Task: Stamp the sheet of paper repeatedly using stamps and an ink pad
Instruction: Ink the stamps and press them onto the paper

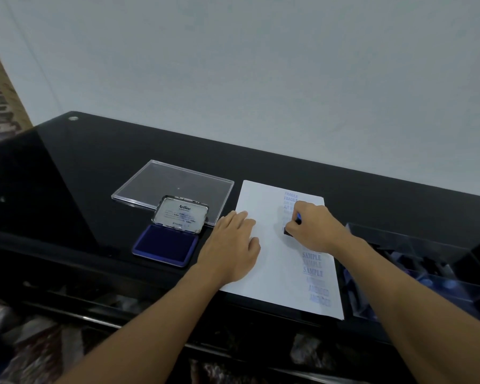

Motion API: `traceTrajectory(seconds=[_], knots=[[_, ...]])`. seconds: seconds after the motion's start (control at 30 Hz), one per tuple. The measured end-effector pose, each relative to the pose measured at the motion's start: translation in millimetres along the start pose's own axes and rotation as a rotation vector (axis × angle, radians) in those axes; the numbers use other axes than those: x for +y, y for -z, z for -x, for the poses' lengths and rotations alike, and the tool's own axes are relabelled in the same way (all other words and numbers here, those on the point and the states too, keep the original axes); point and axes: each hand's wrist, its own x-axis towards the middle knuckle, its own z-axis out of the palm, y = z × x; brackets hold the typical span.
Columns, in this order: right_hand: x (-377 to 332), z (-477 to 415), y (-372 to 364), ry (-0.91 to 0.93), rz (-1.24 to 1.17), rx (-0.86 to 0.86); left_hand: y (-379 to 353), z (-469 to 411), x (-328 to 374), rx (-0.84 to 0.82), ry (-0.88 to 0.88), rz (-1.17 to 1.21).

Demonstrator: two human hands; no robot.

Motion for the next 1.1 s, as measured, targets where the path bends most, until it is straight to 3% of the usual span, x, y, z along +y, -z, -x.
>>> traceTrajectory(seconds=[0.33,0.63,1.1], knots=[[-6.0,0.0,-7.3,0.015,0.047,-0.033,-1.6,-0.2,-1.5,0.027,-0.016,-0.014],[-3.4,1.1,-25.7,-0.014,0.000,0.080,-1.7,0.2,-0.1,0.028,-0.019,-0.035],[-3.5,-5.1,-31.6,-0.062,-0.044,0.109,1.2,2.2,3.6,0.032,-0.011,-0.034]])
